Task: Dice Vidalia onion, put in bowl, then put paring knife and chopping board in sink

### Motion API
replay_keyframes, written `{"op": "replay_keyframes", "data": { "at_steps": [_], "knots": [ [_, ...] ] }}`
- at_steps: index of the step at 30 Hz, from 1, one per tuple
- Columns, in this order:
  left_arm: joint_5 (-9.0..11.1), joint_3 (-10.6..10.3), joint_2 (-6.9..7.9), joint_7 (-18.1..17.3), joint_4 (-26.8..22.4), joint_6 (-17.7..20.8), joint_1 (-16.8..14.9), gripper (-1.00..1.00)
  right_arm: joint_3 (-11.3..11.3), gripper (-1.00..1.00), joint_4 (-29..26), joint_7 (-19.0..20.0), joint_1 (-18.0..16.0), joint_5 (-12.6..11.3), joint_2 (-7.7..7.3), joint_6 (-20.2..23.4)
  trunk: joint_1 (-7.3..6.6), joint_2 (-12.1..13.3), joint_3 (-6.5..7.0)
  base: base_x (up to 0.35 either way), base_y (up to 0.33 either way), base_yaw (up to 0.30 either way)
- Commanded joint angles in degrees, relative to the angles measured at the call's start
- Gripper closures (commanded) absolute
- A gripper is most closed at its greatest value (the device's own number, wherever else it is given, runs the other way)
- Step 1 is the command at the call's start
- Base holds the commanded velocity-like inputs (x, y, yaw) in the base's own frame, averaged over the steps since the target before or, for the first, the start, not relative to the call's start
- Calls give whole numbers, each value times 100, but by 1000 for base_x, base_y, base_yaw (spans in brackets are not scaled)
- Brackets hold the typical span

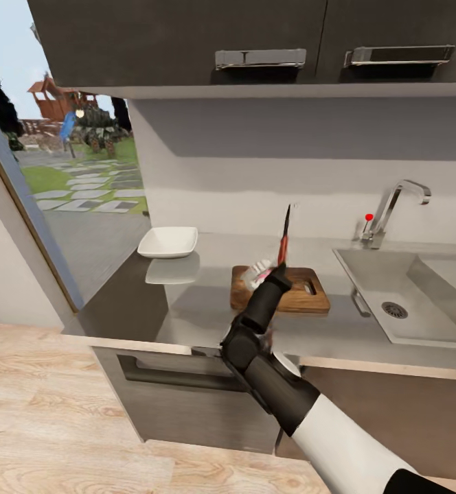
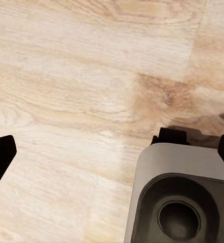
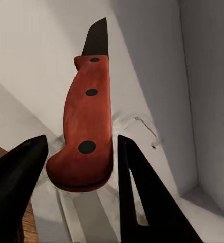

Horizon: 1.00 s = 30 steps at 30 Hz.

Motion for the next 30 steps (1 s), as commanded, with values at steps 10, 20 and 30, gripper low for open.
{"op": "replay_keyframes", "data": {
  "at_steps": [10, 20, 30],
  "knots": [
    [53, -49, -4, 4, 21, -36, -11, -100, 262, 100, 166, -41, -6, 323, 0, 13, 0, -3, -5, 0, 0, 0],
    [53, -49, -4, 4, 22, -33, -9, -100, 446, 100, 374, -17, -6, 319, 0, 22, 0, -3, -5, 0, 0, 0],
    [53, -49, -4, 4, 23, -33, -9, -100, 576, 100, 551, -11, -6, 313, 0, 13, 0, -3, -5, -114, 66, 0]
  ]
}}
